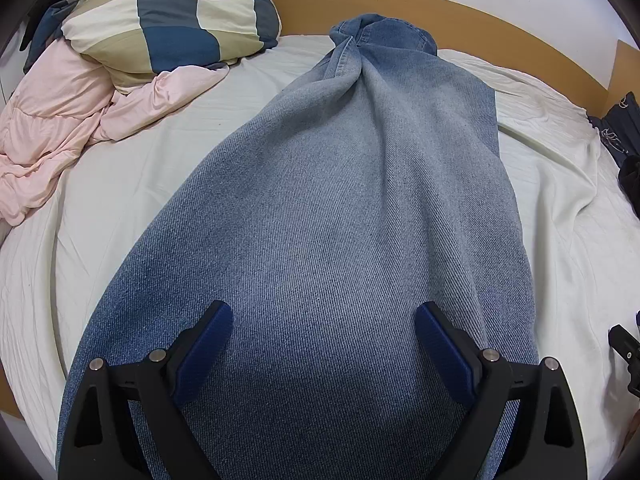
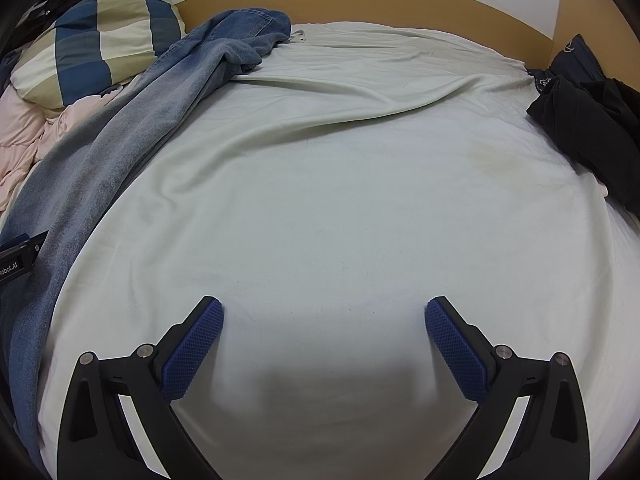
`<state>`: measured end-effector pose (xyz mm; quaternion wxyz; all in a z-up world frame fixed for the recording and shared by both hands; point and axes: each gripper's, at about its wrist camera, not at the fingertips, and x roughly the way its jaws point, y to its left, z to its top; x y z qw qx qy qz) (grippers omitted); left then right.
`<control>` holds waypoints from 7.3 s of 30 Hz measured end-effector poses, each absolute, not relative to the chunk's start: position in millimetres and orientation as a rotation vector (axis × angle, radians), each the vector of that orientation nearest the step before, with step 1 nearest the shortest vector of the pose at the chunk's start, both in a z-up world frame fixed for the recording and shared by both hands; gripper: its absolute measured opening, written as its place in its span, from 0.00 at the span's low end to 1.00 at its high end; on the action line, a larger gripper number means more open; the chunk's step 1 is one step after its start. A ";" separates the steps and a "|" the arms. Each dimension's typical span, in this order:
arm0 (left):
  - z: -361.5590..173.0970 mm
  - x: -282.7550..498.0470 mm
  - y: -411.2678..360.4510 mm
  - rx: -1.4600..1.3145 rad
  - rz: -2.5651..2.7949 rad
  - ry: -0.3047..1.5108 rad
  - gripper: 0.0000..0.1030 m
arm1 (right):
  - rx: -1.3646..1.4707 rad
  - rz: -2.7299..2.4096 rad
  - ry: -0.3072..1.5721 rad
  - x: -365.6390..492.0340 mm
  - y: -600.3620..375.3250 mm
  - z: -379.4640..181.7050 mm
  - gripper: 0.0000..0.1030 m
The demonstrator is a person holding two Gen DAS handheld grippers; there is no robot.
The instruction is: Fold clothes
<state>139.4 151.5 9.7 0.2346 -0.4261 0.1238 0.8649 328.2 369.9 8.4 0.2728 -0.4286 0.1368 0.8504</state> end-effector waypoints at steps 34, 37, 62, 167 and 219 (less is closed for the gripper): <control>9.3 138.7 154.5 -1.169 2.373 0.340 0.91 | -1.154 2.285 0.367 327.8 368.3 9.2 1.00; 9.3 138.4 154.5 -1.169 2.373 0.340 0.91 | -1.155 2.284 0.366 327.5 368.3 9.2 1.00; 9.4 138.1 156.1 -1.169 2.373 0.340 0.91 | -1.156 2.284 0.364 327.9 369.3 9.6 1.00; 8.2 138.0 161.7 -1.167 2.372 0.339 0.91 | -1.155 2.285 0.364 327.8 368.9 9.9 1.00; 7.9 146.2 166.6 -1.167 2.365 0.324 0.92 | -1.153 2.284 0.365 327.7 368.9 8.6 1.00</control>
